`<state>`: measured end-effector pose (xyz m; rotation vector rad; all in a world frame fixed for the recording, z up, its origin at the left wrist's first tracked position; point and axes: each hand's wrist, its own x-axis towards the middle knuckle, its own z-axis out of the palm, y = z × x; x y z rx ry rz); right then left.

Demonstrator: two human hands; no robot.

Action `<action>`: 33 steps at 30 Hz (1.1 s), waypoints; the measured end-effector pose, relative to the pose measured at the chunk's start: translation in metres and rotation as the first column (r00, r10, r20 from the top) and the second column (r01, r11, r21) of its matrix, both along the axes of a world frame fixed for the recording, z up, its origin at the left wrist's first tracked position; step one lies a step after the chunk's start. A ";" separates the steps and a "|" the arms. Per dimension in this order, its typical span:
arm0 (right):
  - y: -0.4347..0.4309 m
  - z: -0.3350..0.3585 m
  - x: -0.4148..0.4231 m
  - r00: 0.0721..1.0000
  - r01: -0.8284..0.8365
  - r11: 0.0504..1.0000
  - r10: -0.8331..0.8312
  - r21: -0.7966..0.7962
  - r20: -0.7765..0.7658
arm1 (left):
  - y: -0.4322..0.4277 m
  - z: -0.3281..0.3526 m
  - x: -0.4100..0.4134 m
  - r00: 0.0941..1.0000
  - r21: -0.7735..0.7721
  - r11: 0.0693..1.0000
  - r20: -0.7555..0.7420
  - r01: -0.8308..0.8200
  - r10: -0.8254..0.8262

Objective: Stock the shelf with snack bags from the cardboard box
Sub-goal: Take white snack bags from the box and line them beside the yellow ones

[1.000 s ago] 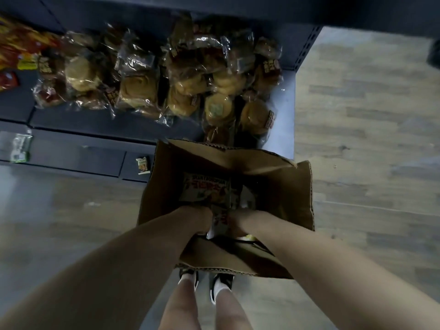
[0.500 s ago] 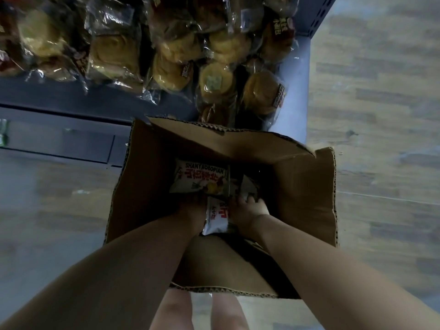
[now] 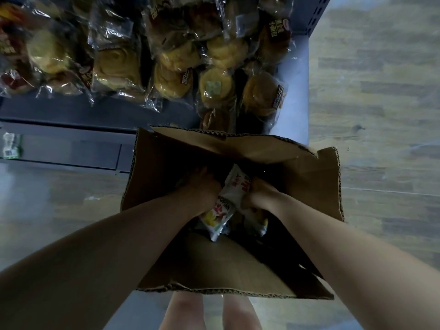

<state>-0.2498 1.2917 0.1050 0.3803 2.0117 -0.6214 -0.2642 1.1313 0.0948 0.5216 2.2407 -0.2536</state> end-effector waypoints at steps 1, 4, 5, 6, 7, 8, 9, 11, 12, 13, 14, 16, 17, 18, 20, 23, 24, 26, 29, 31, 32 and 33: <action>0.002 0.001 -0.001 0.998 0.061 0.998 -0.061 -0.023 0.016 | 0.005 0.011 -0.003 1.000 0.040 0.999 -0.003 0.004 -0.004; 0.006 0.000 -0.001 0.988 0.142 0.987 -0.137 -0.069 0.065 | 0.004 0.022 -0.008 0.989 0.125 0.981 0.005 -0.148 0.149; 0.006 -0.001 0.000 0.983 0.176 0.981 -0.171 -0.081 0.065 | 0.001 0.019 -0.004 0.980 0.170 0.965 0.028 -0.199 0.197; 0.007 0.000 0.002 0.974 0.224 0.970 -0.219 -0.091 0.062 | -0.004 0.010 0.000 0.953 0.224 0.926 0.073 -0.303 0.294; 0.008 0.000 0.004 0.964 0.263 0.959 -0.258 -0.102 0.063 | -0.008 0.005 0.006 0.887 0.330 0.823 0.149 -0.462 0.438; 0.009 0.000 0.005 0.956 0.291 0.948 -0.283 -0.127 0.078 | -0.008 0.007 0.010 0.810 0.408 0.702 0.228 -0.583 0.540; 0.010 0.000 0.006 0.946 0.321 0.935 -0.310 -0.153 0.091 | -0.009 0.005 0.012 0.731 0.476 0.569 0.290 -0.670 0.618; 0.010 0.001 0.006 0.929 0.365 0.912 -0.345 -0.189 0.131 | -0.007 0.002 0.014 0.770 0.560 0.554 0.281 -0.616 0.573; 0.008 0.002 0.006 0.921 0.385 0.902 -0.363 -0.195 0.141 | -0.008 0.000 0.014 0.804 0.594 0.568 0.260 -0.570 0.535; 0.007 0.002 0.006 0.912 0.407 0.891 -0.383 -0.202 0.149 | -0.008 0.002 0.013 0.819 0.633 0.556 0.239 -0.538 0.521; 0.006 0.005 0.006 0.898 0.437 0.873 -0.409 -0.218 0.160 | -0.007 0.004 0.013 0.842 0.647 0.577 0.201 -0.498 0.501; 0.004 0.007 0.008 0.854 0.520 0.814 -0.487 -0.258 0.183 | -0.005 0.010 0.015 0.887 0.658 0.637 0.106 -0.401 0.449; 0.004 0.009 0.008 0.823 0.568 0.779 -0.531 -0.266 0.203 | -0.005 0.009 0.017 0.915 0.633 0.704 0.015 -0.321 0.403; 0.005 0.010 0.009 0.791 0.612 0.745 -0.574 -0.264 0.214 | -0.007 0.004 0.020 0.921 0.610 0.744 -0.056 -0.275 0.386; 0.004 0.014 0.012 0.738 0.675 0.693 -0.626 -0.256 0.252 | -0.008 0.000 0.024 0.811 0.662 0.617 -0.024 -0.425 0.585; -0.001 0.020 0.017 0.660 0.750 0.606 -0.656 -0.265 0.366 | -0.002 0.015 0.012 0.383 0.617 0.094 0.356 -0.781 0.852; -0.004 0.021 0.019 0.633 0.772 0.574 -0.660 -0.273 0.405 | -0.001 0.024 0.007 0.233 0.501 -0.046 0.479 -0.864 0.846; -0.010 0.023 0.022 0.602 0.796 0.527 -0.645 -0.297 0.470 | -0.002 0.030 0.000 0.139 0.344 -0.071 0.548 -0.936 0.825; -0.018 0.027 0.025 0.593 0.803 0.493 -0.610 -0.335 0.526 | -0.009 0.035 0.005 0.226 0.246 0.106 0.534 -0.964 0.815; -0.022 0.031 0.025 0.569 0.822 0.456 -0.622 -0.342 0.538 | -0.011 0.037 0.009 0.206 0.252 0.062 0.599 -0.966 0.774; -0.023 0.037 0.024 0.555 0.831 0.444 -0.636 -0.335 0.535 | -0.012 0.040 0.010 0.223 0.279 0.057 0.610 -0.959 0.760; -0.024 0.040 0.023 0.553 0.833 0.436 -0.643 -0.340 0.530 | -0.012 0.046 0.010 0.243 0.283 0.079 0.609 -0.956 0.755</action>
